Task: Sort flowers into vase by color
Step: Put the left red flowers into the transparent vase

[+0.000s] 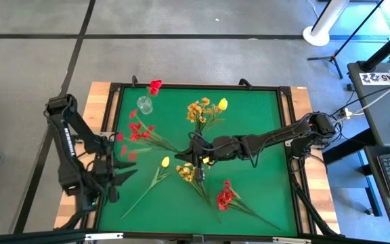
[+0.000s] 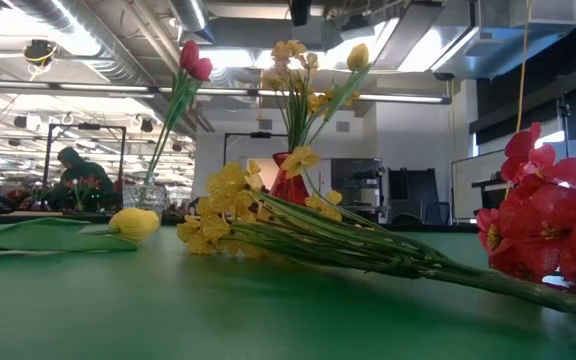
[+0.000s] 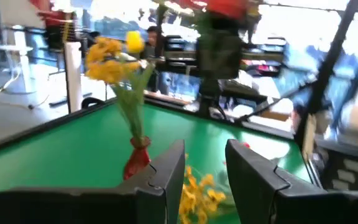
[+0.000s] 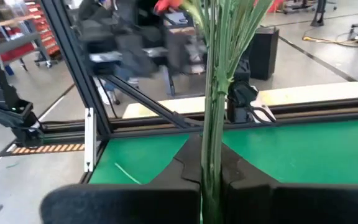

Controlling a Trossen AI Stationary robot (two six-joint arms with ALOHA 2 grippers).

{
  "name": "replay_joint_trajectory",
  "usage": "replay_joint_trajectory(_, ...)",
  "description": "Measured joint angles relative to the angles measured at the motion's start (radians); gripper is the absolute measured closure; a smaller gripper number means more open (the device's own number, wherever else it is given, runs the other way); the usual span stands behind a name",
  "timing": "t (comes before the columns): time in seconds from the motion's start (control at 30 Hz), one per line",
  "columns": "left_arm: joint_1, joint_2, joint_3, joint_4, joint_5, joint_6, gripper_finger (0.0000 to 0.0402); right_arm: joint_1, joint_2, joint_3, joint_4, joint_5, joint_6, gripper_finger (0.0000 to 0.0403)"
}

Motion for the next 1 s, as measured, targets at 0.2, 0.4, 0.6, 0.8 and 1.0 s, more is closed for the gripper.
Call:
replay_joint_trajectory(0.2,0.073,-0.006,-0.121,0.014,-0.014,-0.232,0.0289,0.002,0.0,0.0,0.016,-0.004,0.0,0.0402)
replay_joint_trajectory(0.4,0.099,-0.006,-0.15,0.061,-0.016,-0.244,0.0289,0.002,0.0,0.0,0.023,-0.016,-0.001,0.0402)
replay_joint_trajectory(0.6,0.169,0.007,-0.191,0.1,0.025,-0.167,0.0289,0.002,0.0,0.0,0.031,-0.034,-0.002,0.0402)
replay_joint_trajectory(0.8,0.289,0.007,-0.364,0.352,0.056,-0.161,0.0289,0.002,0.0,0.0,0.032,-0.035,-0.003,0.0399)
replay_joint_trajectory(1.0,0.345,0.007,-0.48,0.735,0.104,0.079,0.0289,0.002,0.0,0.0,0.034,-0.035,-0.024,0.0397)
